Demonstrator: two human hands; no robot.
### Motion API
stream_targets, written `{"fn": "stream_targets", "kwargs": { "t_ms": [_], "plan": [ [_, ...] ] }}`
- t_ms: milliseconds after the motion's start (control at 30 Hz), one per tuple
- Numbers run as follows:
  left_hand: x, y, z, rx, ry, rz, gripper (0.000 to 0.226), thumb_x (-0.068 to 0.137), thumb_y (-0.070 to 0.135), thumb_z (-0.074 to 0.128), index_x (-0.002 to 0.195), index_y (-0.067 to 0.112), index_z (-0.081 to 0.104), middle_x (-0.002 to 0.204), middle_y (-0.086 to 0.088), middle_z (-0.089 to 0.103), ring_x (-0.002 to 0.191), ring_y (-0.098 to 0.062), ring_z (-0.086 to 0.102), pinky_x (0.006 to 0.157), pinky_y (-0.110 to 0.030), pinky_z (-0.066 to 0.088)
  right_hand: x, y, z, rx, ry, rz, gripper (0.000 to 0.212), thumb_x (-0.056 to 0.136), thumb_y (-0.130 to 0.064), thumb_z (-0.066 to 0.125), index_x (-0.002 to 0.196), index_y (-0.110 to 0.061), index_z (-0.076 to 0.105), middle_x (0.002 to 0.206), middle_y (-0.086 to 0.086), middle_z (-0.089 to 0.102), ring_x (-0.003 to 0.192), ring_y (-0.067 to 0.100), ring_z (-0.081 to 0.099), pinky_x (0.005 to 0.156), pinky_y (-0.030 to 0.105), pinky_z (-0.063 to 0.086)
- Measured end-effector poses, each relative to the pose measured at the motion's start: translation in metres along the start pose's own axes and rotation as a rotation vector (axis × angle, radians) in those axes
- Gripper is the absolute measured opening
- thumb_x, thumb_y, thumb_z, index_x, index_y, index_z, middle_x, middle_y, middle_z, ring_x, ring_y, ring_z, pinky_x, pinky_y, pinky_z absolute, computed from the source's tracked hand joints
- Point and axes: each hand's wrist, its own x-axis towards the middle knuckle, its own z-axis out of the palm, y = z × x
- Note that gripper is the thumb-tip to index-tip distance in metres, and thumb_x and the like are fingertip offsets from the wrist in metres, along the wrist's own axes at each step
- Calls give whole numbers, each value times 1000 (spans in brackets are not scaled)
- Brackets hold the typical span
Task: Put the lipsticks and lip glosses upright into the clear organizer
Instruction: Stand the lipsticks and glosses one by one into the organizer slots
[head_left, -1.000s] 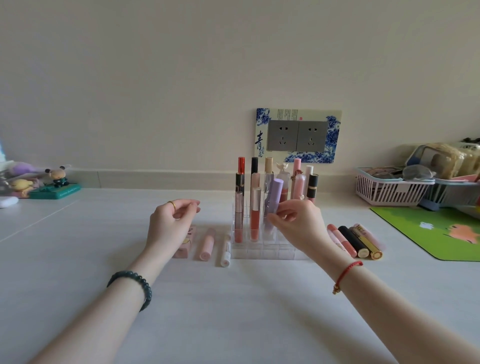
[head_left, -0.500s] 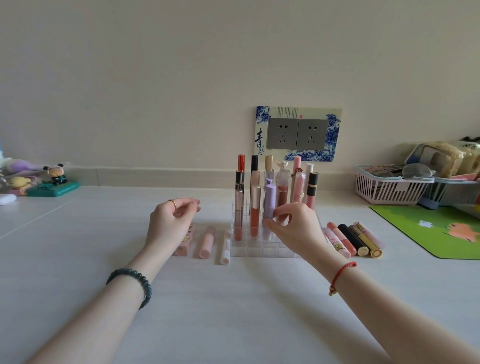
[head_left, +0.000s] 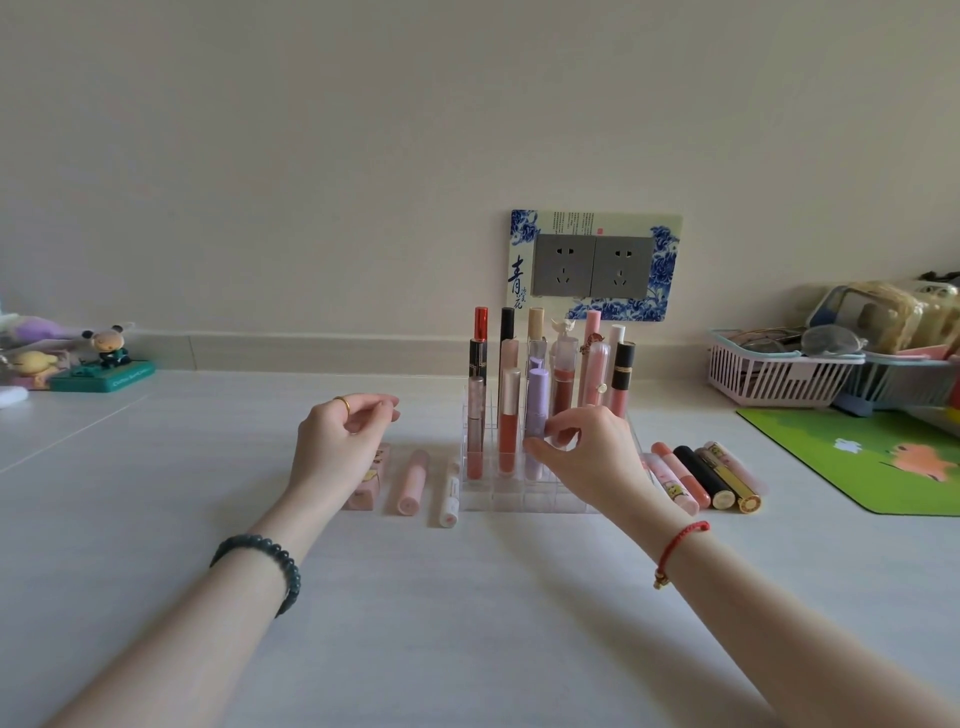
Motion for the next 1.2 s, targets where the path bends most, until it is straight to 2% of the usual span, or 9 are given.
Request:
{"fn": "stream_targets", "kwargs": {
  "t_ms": [200,367,433,567,733,867,967,1067,1200],
  "plan": [
    [0,-1,0,8,1,-11,14,89,21,53,90,21,66,85,11,67,52,12,54,38,-7,41,0,0,-1,-3,-7,-2,27,80,-29,65,97,-9,69,94,3,68,74,7,51,55,6,34],
    [0,-1,0,38,1,28,13,90,20,53,89,21,66,83,13,66,61,16,55,44,-2,39,-1,2,-3,-7,0,-12,27,79,-29,65,98,-10,69,94,3,68,76,7,52,57,6,35],
    [1,-1,0,45,2,29,13,90,20,53,89,21,66,83,13,66,67,9,58,46,-2,40,-1,2,-5,-8,-5,-21,29,79,-30,66,100,-10,68,95,3,68,75,7,52,57,5,35],
    [1,-1,-1,63,-4,29,13,89,20,53,88,22,66,83,13,66,80,-2,58,52,-4,42,-3,-1,-24,22,17,-42,24,80,-32,64,88,-11,70,79,-6,61,62,-2,46,53,7,32],
    [2,-4,-4,69,1,5,13,88,21,54,89,21,67,83,12,67,80,-2,59,52,-1,41,-10,-4,-59,140,197,-96,8,78,-28,66,78,-21,69,62,-8,59,53,4,45,50,9,40],
    [4,-7,-10,105,-1,1,15,88,21,54,92,19,68,82,14,67,80,0,59,72,-17,41,-7,5,-79,76,197,-117,7,77,-26,67,77,-21,71,60,-12,60,52,1,47,54,4,40],
    [6,-11,-16,126,-17,-37,14,87,21,56,94,19,68,87,8,68,89,-10,61,80,-22,40,-2,18,-88,13,124,-82,12,77,-25,67,78,-15,73,63,-9,63,53,3,50,49,9,42],
    [5,-14,-21,193,-94,-49,19,84,26,60,101,21,66,97,5,67,101,-14,59,82,-21,40,-1,31,-91,-52,71,-45,13,77,-25,67,80,-13,73,64,-7,63,54,4,52,46,6,40],
    [-6,-6,-17,300,-328,88,35,85,32,59,118,23,56,108,15,60,98,-5,55,67,-7,41,1,47,-89,-166,-15,41,15,77,-26,68,77,-13,73,60,-5,61,52,7,50,43,10,35]
  ]
}}
